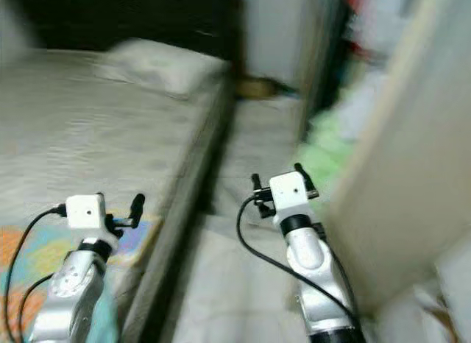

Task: Clean up the room

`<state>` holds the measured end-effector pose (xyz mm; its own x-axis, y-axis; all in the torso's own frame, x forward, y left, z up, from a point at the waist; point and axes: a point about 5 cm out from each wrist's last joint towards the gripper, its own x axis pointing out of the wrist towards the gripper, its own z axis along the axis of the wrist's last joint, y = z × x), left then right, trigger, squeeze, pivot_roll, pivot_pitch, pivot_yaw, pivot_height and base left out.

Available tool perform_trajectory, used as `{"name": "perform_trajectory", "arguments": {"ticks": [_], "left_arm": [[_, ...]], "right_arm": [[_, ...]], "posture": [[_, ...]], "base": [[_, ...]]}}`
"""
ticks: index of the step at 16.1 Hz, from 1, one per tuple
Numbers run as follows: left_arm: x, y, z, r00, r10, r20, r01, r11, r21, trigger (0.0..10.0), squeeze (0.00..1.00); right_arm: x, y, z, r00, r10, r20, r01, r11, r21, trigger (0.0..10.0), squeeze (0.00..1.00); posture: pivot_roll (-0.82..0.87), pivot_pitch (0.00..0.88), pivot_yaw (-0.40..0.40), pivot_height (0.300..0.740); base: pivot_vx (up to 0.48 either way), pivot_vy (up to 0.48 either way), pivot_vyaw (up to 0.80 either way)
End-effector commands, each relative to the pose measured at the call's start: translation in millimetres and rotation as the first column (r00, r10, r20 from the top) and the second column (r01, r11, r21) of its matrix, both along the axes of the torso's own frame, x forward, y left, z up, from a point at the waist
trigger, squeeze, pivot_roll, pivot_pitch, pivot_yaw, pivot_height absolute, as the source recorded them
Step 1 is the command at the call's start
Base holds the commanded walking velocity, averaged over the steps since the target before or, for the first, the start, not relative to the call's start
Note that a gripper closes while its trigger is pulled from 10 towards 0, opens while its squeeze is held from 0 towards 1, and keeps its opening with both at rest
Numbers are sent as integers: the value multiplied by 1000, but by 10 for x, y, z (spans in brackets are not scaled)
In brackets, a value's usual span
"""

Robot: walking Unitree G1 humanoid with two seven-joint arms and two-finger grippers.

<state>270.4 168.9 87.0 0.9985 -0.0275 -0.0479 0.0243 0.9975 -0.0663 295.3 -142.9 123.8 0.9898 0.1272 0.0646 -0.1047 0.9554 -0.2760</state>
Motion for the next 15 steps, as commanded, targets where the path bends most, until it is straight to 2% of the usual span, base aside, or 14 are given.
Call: {"name": "perform_trajectory", "arguments": {"ticks": [1,5,7,9,10,15], "left_arm": [[-14,26,-15,1000,8,-8,-8,1000,11,10000,0],[-4,35,-16,1000,9,-6,-9,1000,16,10000,0],[-3,32,-13,1000,8,-4,-8,1000,22,10000,0],[-7,29,-15,1000,8,-4,-8,1000,16,10000,0],[-16,31,-14,1000,9,-3,-9,1000,-4,10000,0],[-26,95,-1,998,58,3,-58,998,-15,10000,0]], "right_arm": [[-6,17,8,1000,11,2,-11,1000,5,10000,0],[-6,36,2,1000,20,-1,-20,1000,18,10000,0],[-5,84,13,999,49,-24,-45,991,127,10000,0],[12,149,13,995,74,-65,-53,958,283,10000,0],[35,134,-9,993,54,-104,-10,921,390,10000,0],[77,85,-4,993,41,-112,7,917,399,10000,0]], "posture": [[-68,93,7,740],[-68,88,10,740],[-67,87,11,740],[-62,81,12,740],[-60,80,14,740],[-49,72,16,740]], "base": [[0,0,800],[0,0,800],[0,0,800],[0,0,800],[0,0,800],[0,0,760]]}}
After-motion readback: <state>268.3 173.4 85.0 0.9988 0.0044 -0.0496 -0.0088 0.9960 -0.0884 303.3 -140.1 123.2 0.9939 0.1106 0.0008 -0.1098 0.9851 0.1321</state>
